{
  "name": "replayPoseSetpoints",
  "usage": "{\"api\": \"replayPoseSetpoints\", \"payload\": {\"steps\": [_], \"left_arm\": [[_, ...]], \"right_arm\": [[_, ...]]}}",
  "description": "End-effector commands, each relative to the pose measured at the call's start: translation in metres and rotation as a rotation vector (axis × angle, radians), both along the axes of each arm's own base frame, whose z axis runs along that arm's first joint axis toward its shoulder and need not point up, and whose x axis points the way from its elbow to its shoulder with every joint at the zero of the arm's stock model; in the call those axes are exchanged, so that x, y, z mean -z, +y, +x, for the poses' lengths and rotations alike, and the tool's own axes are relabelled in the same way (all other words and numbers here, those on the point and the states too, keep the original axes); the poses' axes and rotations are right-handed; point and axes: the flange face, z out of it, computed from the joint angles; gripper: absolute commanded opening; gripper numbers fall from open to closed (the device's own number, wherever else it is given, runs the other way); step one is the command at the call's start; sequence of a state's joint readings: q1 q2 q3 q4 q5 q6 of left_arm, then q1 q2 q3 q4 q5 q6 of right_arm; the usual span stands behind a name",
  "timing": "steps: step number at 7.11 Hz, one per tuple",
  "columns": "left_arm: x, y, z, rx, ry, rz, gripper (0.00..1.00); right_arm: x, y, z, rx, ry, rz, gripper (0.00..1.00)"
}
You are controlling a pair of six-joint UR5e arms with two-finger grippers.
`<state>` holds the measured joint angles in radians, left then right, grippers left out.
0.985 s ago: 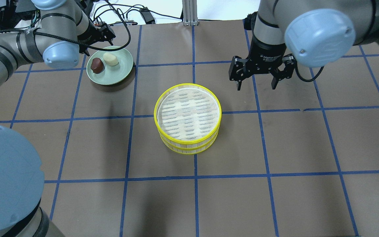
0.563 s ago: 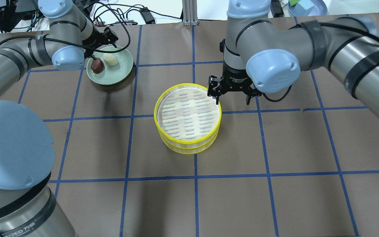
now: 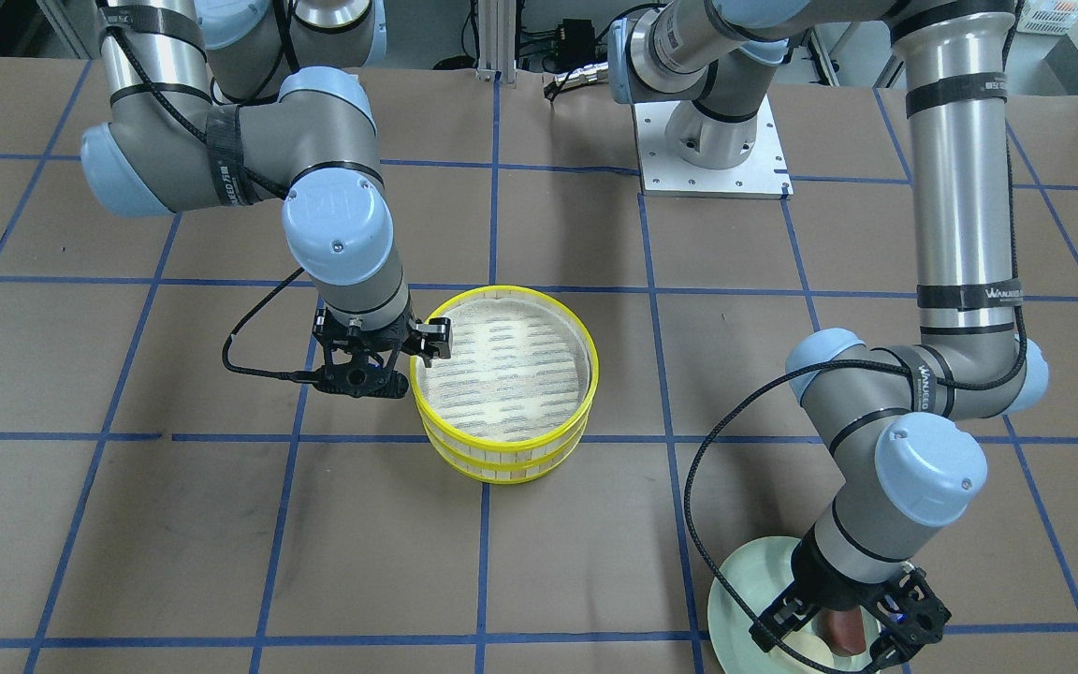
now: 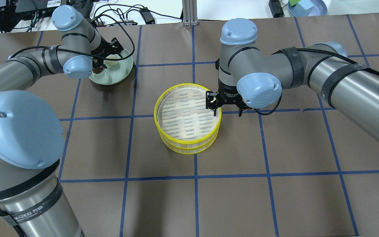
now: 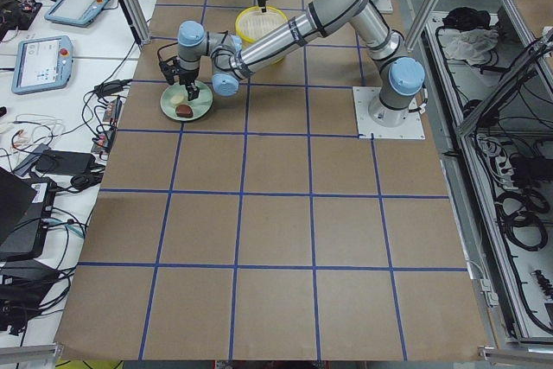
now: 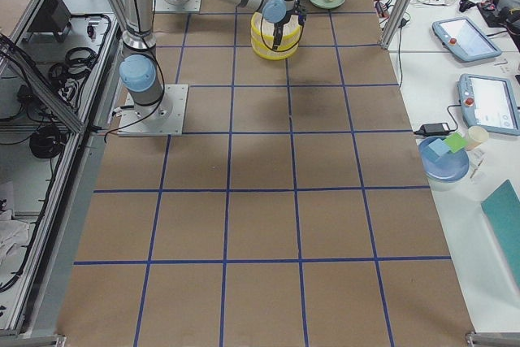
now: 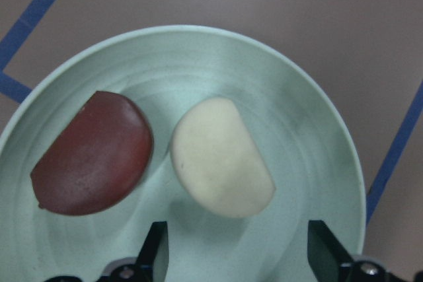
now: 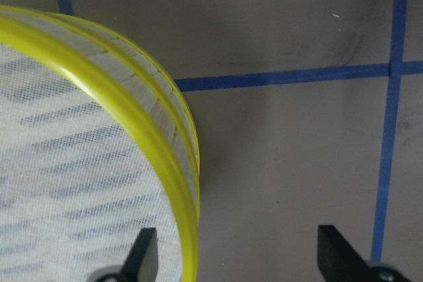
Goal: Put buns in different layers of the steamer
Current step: 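Lift the top tier off with the right gripper while left grasps white bun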
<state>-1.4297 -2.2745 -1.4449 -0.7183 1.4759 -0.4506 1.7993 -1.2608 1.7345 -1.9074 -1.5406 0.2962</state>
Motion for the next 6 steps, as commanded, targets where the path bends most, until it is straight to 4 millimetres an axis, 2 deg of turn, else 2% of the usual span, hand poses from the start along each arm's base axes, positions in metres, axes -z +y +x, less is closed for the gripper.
{"api": "replayPoseSetpoints", "payload": {"steps": [1,2,4,6], "left_arm": [[0.008,0.000,0.001,-0.010,0.000,0.012,0.75],[0.007,-0.001,0.002,-0.012,0.000,0.010,0.67],[0.004,-0.003,0.003,-0.012,-0.001,0.000,0.47],[-0.001,-0.006,0.016,0.017,-0.016,-0.012,0.21]], "right_arm": [[-0.005,0.001,-0.002,0.005,0.005,0.000,0.11],[-0.004,0.003,-0.002,0.010,0.007,0.007,0.00],[-0.008,0.003,-0.002,0.014,0.008,0.009,0.00],[-0.059,0.006,-0.013,0.027,0.002,-0.020,0.00]]}}
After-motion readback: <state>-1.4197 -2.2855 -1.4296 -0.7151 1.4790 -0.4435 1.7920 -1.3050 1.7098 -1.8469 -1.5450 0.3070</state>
